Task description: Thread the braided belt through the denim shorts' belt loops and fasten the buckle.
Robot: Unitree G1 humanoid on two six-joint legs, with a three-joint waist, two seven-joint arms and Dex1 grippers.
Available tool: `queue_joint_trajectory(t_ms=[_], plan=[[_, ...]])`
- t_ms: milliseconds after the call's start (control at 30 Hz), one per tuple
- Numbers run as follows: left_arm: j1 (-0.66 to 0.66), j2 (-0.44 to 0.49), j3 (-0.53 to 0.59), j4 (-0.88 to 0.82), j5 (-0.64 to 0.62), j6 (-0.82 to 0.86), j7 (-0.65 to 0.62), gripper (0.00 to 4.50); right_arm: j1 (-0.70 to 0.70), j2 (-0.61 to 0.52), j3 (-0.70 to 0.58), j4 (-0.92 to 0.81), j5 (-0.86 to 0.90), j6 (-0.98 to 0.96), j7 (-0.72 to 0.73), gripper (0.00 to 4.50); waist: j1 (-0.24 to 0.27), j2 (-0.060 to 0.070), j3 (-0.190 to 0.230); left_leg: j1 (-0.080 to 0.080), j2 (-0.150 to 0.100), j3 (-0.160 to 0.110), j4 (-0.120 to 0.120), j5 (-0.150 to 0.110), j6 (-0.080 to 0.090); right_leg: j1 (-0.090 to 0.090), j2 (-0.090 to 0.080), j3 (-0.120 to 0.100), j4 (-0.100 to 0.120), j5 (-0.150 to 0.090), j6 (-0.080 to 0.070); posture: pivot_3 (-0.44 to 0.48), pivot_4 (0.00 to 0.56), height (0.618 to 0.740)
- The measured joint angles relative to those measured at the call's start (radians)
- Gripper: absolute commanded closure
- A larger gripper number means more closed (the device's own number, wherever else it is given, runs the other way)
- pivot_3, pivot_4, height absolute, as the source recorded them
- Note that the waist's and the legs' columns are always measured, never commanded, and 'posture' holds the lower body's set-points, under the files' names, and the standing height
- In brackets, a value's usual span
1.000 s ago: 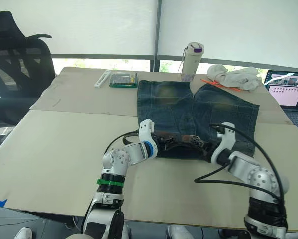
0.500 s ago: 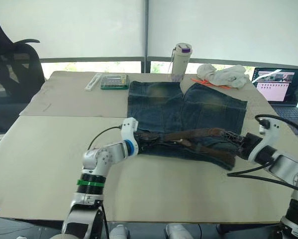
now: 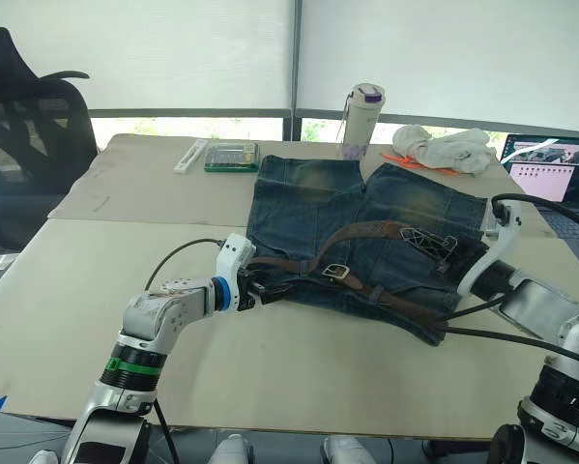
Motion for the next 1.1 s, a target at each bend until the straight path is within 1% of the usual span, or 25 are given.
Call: queue_joint_trajectory(t_ms=[100, 200, 300, 400, 467, 533, 600, 700, 833, 933, 1033, 1100], plan=[[0.005, 0.022, -0.009, -0.018, 0.013, -0.044, -0.058, 0.01, 0.0, 0.021, 0.033, 0.0, 0.021, -0.015, -0.032, 4.5, 0.001, 0.0, 0.0, -0.002, 0.0, 0.0, 0.0, 0.0, 0.0, -0.001, 0.0, 0.0, -0.001, 0.0, 0.0, 0.0, 0.15, 0.737], [0.017, 0.065, -0.024, -0.081, 0.017, -0.09, -0.142, 0.01, -0.002, 0.052, 0.064, 0.0, 0.055, -0.03, -0.075, 4.5, -0.002, 0.0, 0.0, -0.003, 0.0, 0.0, 0.0, 0.0, 0.0, -0.002, 0.0, 0.0, -0.001, 0.0, 0.0, 0.0, 0.15, 0.737], [0.015, 0.065, -0.029, -0.126, 0.049, -0.201, -0.179, 0.01, -0.008, 0.084, 0.104, -0.004, 0.1, -0.048, -0.119, 4.5, 0.0, 0.0, 0.0, -0.003, 0.001, 0.0, 0.0, 0.0, 0.0, -0.002, 0.0, 0.0, -0.001, 0.0, 0.0, 0.0, 0.15, 0.737], [-0.022, 0.001, -0.028, -0.117, 0.145, -0.404, -0.143, 0.01, -0.019, 0.099, 0.142, -0.004, 0.151, -0.069, -0.163, 4.5, 0.009, 0.0, 0.0, -0.004, 0.0, 0.0, 0.0, 0.0, 0.0, -0.002, 0.0, 0.0, -0.003, 0.001, 0.0, 0.0, 0.15, 0.737], [-0.042, -0.023, -0.028, -0.095, 0.194, -0.491, -0.117, 0.01, -0.029, 0.103, 0.154, -0.004, 0.176, -0.081, -0.176, 4.5, 0.011, 0.0, 0.0, -0.004, 0.0, 0.0, 0.0, 0.0, 0.0, -0.002, -0.001, 0.0, -0.003, 0.001, 0.001, 0.0, 0.15, 0.737], [-0.057, -0.038, -0.038, -0.048, 0.275, -0.61, -0.083, 0.01, -0.035, 0.104, 0.166, -0.004, 0.196, -0.099, -0.201, 4.5, 0.011, 0.0, 0.0, -0.004, 0.0, 0.0, 0.0, 0.0, 0.0, -0.002, -0.001, 0.0, -0.003, 0.001, 0.001, 0.0, 0.15, 0.737], [-0.067, -0.053, -0.073, 0.013, 0.387, -0.743, -0.042, 0.01, -0.036, 0.113, 0.186, -0.001, 0.217, -0.127, -0.227, 4.5, 0.012, 0.0, 0.0, -0.004, 0.0, 0.0, 0.0, 0.0, 0.0, -0.002, -0.001, -0.001, -0.003, 0.001, 0.001, 0.0, 0.15, 0.737], [-0.075, -0.071, -0.138, 0.078, 0.523, -0.896, 0.006, 0.01, -0.047, 0.115, 0.205, 0.011, 0.239, -0.149, -0.253, 4.5, 0.012, 0.0, 0.0, -0.004, 0.0, 0.0, 0.0, 0.0, 0.0, -0.002, -0.001, 0.0, -0.003, 0.001, 0.001, 0.0, 0.15, 0.737], [-0.107, -0.11, -0.177, 0.143, 0.645, -1.023, 0.079, 0.01, -0.049, 0.114, 0.229, 0.015, 0.254, -0.176, -0.273, 4.5, 0.012, 0.0, 0.0, -0.005, 0.0, 0.0, 0.0, 0.0, 0.001, -0.002, -0.001, -0.001, -0.003, 0.001, 0.001, 0.0, 0.15, 0.737], [-0.132, -0.115, -0.203, 0.177, 0.737, -1.116, 0.131, 0.01, -0.049, 0.114, 0.247, 0.015, 0.258, -0.199, -0.28, 4.5, 0.01, 0.0, 0.0, -0.004, 0.0, 0.0, 0.0, 0.0, 0.001, -0.002, -0.001, -0.001, -0.003, 0.001, 0.001, 0.0, 0.15, 0.737], [-0.144, -0.123, -0.212, 0.21, 0.804, -1.186, 0.184, 0.85, -0.049, 0.114, 0.263, 0.015, 0.265, -0.209, -0.282, 4.5, 0.009, 0.0, 0.0, -0.004, 0.0, 0.0, 0.0, 0.0, 0.001, -0.002, -0.001, -0.001, -0.003, 0.001, 0.001, 0.0, 0.15, 0.737], [-0.154, -0.127, -0.212, 0.218, 0.842, -1.236, 0.221, 1.5, -0.048, 0.114, 0.274, 0.015, 0.275, -0.22, -0.286, 4.5, 0.01, 0.0, 0.0, -0.005, 0.0, 0.0, 0.0, 0.0, 0.001, -0.002, -0.001, -0.001, -0.003, 0.001, 0.001, 0.0, 0.15, 0.737]])
